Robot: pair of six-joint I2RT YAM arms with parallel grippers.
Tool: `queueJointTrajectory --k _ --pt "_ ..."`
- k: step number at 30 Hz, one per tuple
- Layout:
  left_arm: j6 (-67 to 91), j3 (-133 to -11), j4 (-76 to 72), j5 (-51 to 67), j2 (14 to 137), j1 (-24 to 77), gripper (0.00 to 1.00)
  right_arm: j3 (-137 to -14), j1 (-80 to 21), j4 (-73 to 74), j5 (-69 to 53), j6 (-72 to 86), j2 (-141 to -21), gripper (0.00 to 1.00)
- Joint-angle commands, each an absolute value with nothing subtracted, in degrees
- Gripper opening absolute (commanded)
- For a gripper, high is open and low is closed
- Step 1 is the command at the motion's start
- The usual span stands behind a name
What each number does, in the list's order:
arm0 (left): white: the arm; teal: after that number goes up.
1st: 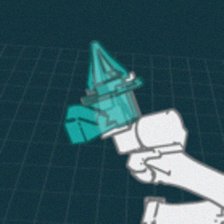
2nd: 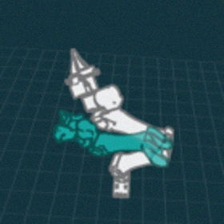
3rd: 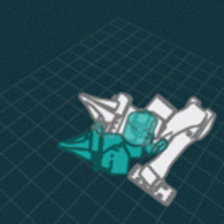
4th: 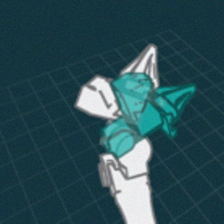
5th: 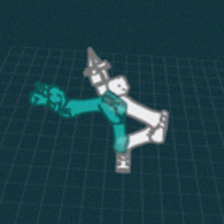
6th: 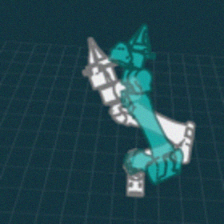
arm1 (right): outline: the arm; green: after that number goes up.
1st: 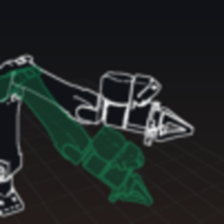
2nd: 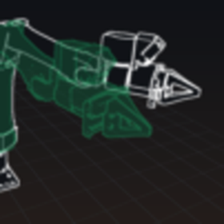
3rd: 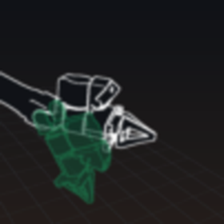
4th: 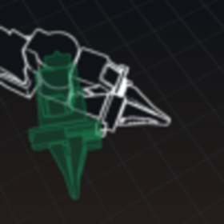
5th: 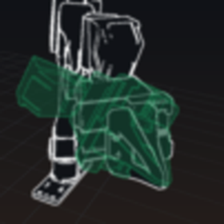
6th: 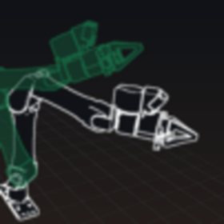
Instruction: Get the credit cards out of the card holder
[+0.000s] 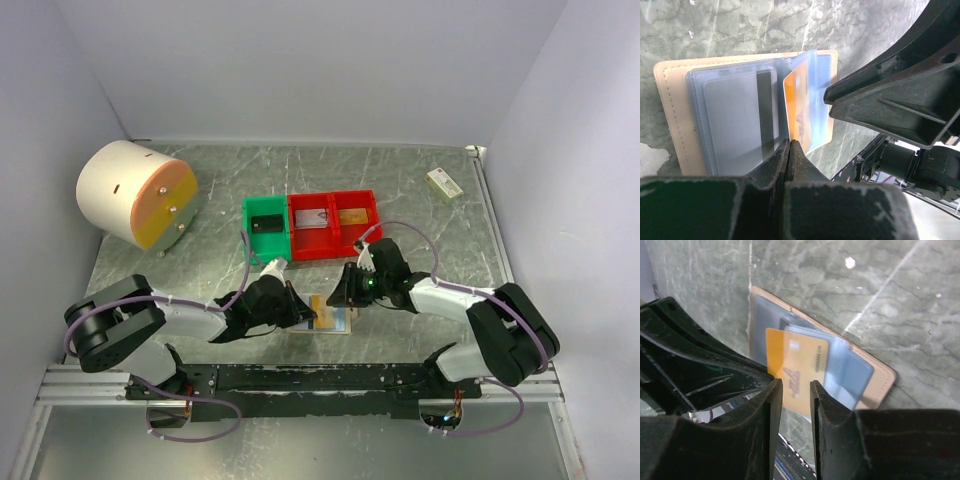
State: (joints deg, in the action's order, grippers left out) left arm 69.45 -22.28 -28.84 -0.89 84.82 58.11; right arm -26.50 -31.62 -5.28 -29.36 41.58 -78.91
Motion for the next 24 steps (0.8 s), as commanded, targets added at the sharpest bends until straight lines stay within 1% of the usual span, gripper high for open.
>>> queueJointTrajectory --k 1,5,8,12,14,17,21,24 --pt "68.94 -22.85 -27.58 -0.7 83.96 58.2 0.07 -28.28 -31.73 -6.13 -31.96 39.31 -78.14 0.3" --pt "69.17 -22.71 -29.3 -0.12 84.53 58.27 0.07 -28.66 -31.73 -4.83 -31.42 39.2 -82.22 0.3" --pt "69.57 -22.11 -31.84 0.45 84.85 58.27 0.15 -28.23 -31.73 -3.64 -29.73 39.56 -84.91 0.3" --pt "70.17 -20.88 -37.16 1.12 86.35 58.24 0.29 -26.66 -31.73 -3.81 -28.02 40.47 -85.6 0.29" --pt "70.29 -21.01 -38.29 1.21 87.21 58.2 0.32 -25.85 -31.7 -4.54 -27.78 40.87 -85.53 0.29" --pt "70.48 -21.33 -38.9 1.36 88.13 58.19 0.31 -25.2 -31.71 -5.04 -27.56 41.32 -85.48 0.29" --pt "70.74 -21.16 -38.63 0.91 87.7 58.18 0.19 -25.56 -31.69 -4.28 -26.87 41.16 -85.62 0.29" --pt "70.92 -20.32 -36.92 -0.21 85.41 58.18 0.18 -26.37 -31.67 -2.86 -25.2 40.55 -85.07 0.29"
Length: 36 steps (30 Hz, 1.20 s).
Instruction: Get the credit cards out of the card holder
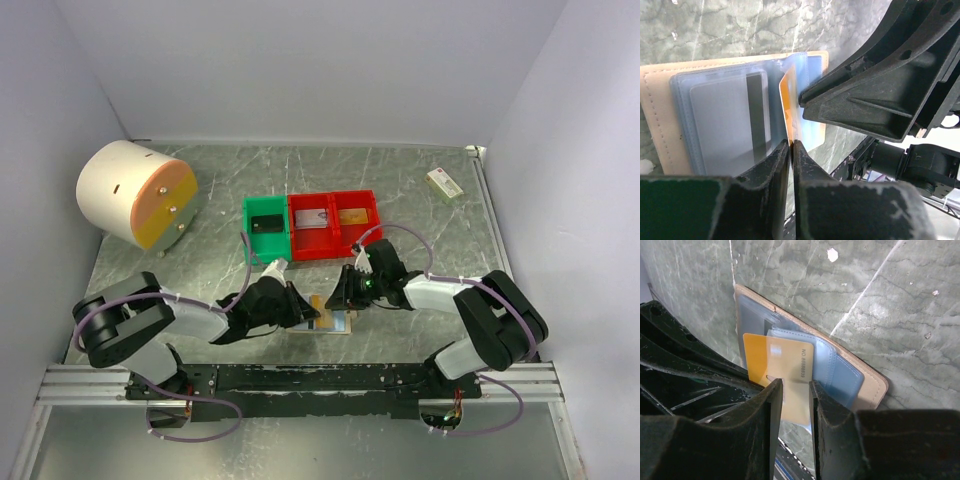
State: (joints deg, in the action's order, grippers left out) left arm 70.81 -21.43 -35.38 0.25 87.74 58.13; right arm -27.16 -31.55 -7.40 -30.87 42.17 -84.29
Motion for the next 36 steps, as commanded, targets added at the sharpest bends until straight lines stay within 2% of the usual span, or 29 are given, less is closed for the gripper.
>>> queueJointTrajectory --k 1,5,12,18,21,25,27,31,36 --pt "70.88 -20.12 -35.99 -0.68 84.5 58.18 0.17 -26.51 -31.64 -2.56 -24.8 40.44 -84.81 0.29" --pt "70.58 -19.31 -32.96 -2.34 81.25 58.18 0.11 -26.93 -31.64 -1.62 -23.69 40.17 -84.46 0.29" --pt "69.42 -20.28 -28.05 -3.0 78.91 58.19 0.07 -27.66 -31.71 -1.14 -23.09 40.35 -84.63 0.29" --pt "67.58 -23.33 -15.31 -8.07 73.78 58.18 0.07 -30.19 -31.64 -0.04 -23.82 38.94 -80.73 0.31" --pt "65.86 -23.18 -12.39 -10.14 69.44 58.18 0.07 -31.86 -31.64 -0.54 -24.22 38.0 -76.6 0.36" --pt "64.11 -23.71 -8.35 -12.68 64.51 58.18 0.07 -35.6 -31.65 1.69 -20.63 35.85 -71.96 0.53" --pt "63.46 -24.35 -5.49 -14.13 62.63 58.19 0.07 -36.61 -31.65 2.39 -17.83 35.49 -70.92 0.57" --pt "62.28 -24.37 -2.94 -15.59 59.04 58.12 0.07 -37.0 -31.64 4.14 -12.12 36.86 -71.16 0.63" --pt "59.17 -25.44 -0.77 -15.06 56.91 56.93 0.07 -37.56 -31.64 4.23 -13.64 38.1 -75.17 0.64"
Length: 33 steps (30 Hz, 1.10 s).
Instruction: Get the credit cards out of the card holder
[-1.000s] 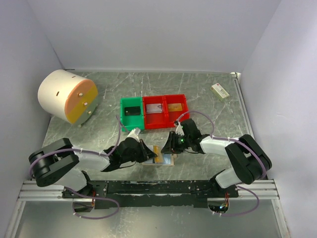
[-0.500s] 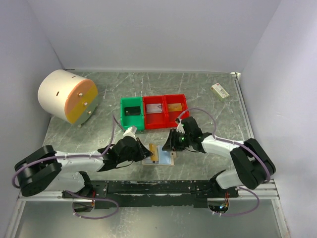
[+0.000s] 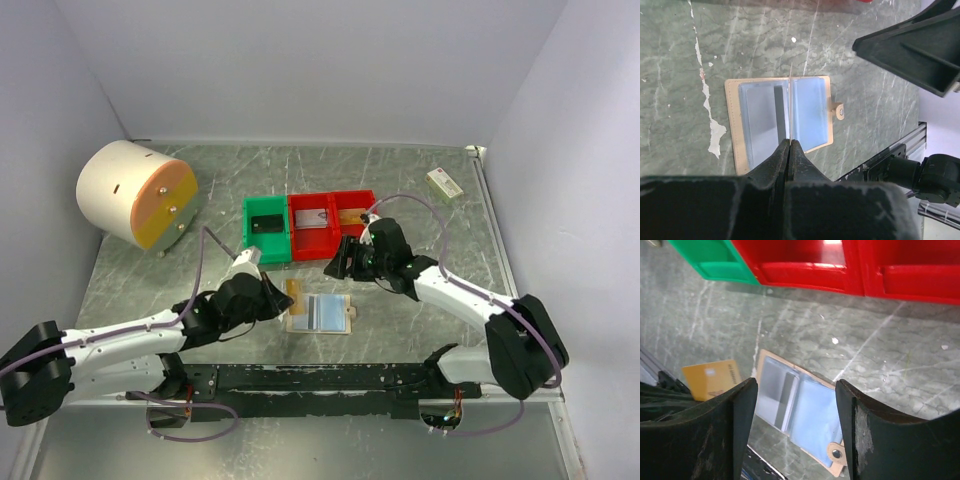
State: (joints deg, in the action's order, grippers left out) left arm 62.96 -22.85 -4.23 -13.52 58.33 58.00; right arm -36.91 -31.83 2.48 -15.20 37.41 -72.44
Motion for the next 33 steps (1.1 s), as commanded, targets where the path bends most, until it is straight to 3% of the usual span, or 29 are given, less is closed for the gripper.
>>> queueJointTrajectory --k 1,12,15,18,25,31,33 --pt "58.38 -26.02 -0.12 -14.77 56.84 56.13 0.07 -37.47 -31.68 3.26 -14.09 38.49 -75.38 0.65" --pt "51.22 -27.51 -6.81 5.23 50.11 38.21 0.07 -35.15 -31.63 -13.84 -14.95 33.25 -68.81 0.67" --pt "52.64 -25.56 -11.54 8.01 48.25 36.61 0.07 -33.17 -31.41 -16.8 -12.17 31.84 -64.78 0.72" --pt "54.6 -22.23 -18.35 10.96 47.12 36.45 0.07 -34.29 -30.21 -13.94 -11.11 31.79 -63.26 0.83" --pt "54.65 -18.73 -24.62 13.21 44.53 36.4 0.07 -37.94 -24.53 -17.35 -31.91 35.66 -69.5 0.84" --pt "53.07 -19.56 -26.14 15.86 45.7 36.47 0.07 -35.33 -23.59 -32.46 -43.72 45.19 -72.47 0.83" --pt "53.13 -19.52 -27.68 16.58 46.3 36.45 0.07 -35.62 -23.57 -36.6 -47.75 47.99 -74.21 0.78"
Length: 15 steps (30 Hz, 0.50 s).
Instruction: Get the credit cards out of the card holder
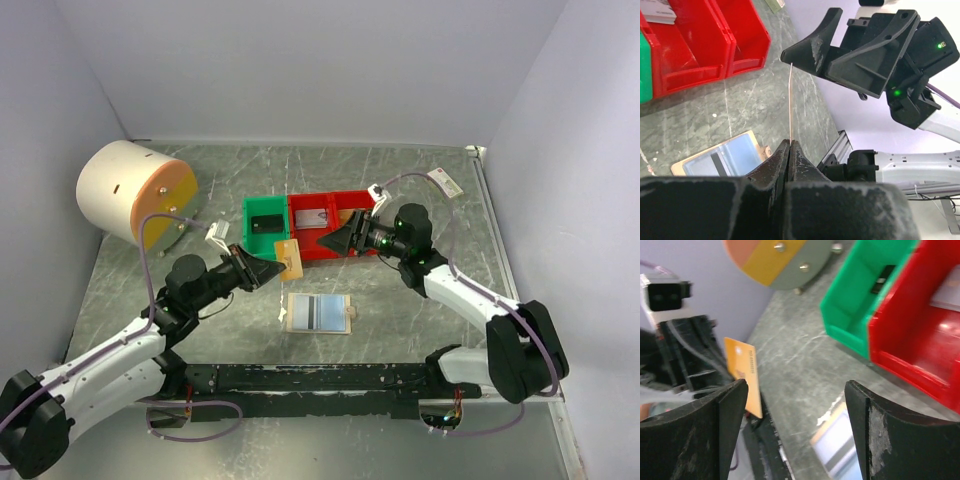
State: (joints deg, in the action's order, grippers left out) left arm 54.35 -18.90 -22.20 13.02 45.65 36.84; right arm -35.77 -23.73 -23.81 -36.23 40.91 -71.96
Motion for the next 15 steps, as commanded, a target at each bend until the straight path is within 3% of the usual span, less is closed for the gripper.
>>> queueJointTrajectory --k 1,9,15 --pt "53.23 -19.34 -28.61 17.09 46.7 36.42 0.07 -35.68 -23.62 -38.72 -49.16 49.38 -74.96 0.75" --pt "57.72 -15.84 -38.67 20.01 46.99 36.47 0.07 -35.87 -25.1 -47.18 -54.75 54.83 -79.86 0.58" --pt "60.7 -12.72 -43.92 20.28 46.85 36.46 0.07 -35.89 -27.66 -49.64 -57.2 55.49 -79.32 0.56"
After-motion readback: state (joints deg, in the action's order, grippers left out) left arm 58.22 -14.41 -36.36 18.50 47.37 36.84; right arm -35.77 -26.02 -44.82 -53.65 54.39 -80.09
